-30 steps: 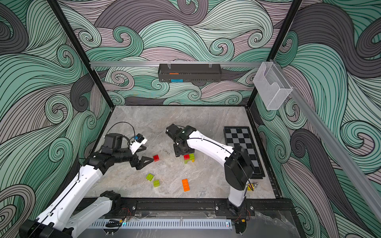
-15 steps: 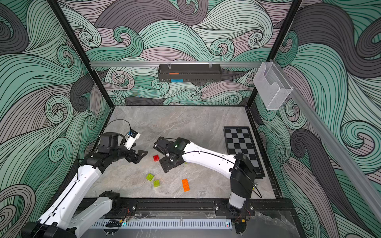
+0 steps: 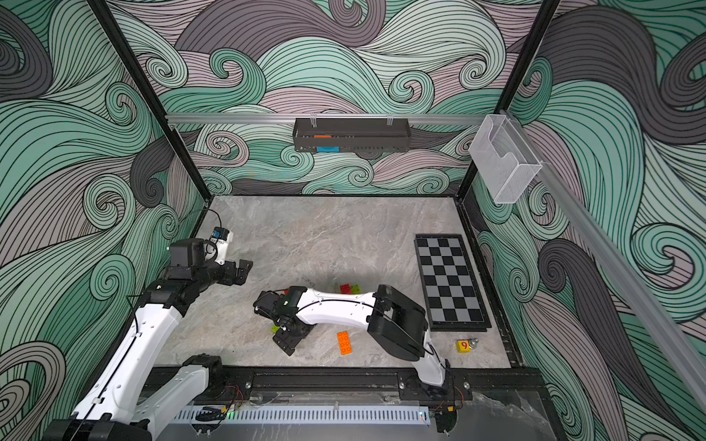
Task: Assemble a giraffe with lego
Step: Adjust the lego brick at the center of the board.
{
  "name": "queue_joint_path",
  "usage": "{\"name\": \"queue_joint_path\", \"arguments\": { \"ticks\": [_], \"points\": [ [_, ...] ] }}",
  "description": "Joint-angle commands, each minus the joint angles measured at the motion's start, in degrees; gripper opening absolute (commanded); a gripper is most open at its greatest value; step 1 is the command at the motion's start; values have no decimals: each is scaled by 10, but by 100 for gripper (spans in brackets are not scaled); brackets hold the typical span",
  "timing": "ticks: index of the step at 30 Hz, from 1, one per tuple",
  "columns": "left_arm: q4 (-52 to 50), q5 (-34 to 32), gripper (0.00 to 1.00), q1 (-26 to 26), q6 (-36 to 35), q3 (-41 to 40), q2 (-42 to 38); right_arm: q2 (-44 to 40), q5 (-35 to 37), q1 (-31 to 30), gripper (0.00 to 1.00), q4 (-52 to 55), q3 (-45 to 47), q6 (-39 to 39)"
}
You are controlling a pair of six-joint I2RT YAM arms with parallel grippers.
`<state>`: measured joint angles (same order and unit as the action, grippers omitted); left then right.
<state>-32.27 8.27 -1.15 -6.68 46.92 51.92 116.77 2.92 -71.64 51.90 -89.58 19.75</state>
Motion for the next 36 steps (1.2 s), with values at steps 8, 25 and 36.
{"name": "queue_joint_path", "arguments": {
  "ticks": [8,25,36],
  "points": [
    [0,11,99,-10,7,16,0,77,0,7,78,34,-94,0],
    [-3,31,99,-27,2,18,6,58,13,45,53,59,-54,55],
    [4,44,99,-30,-5,7,2,29,31,40,55,61,-46,61]
  ]
}}
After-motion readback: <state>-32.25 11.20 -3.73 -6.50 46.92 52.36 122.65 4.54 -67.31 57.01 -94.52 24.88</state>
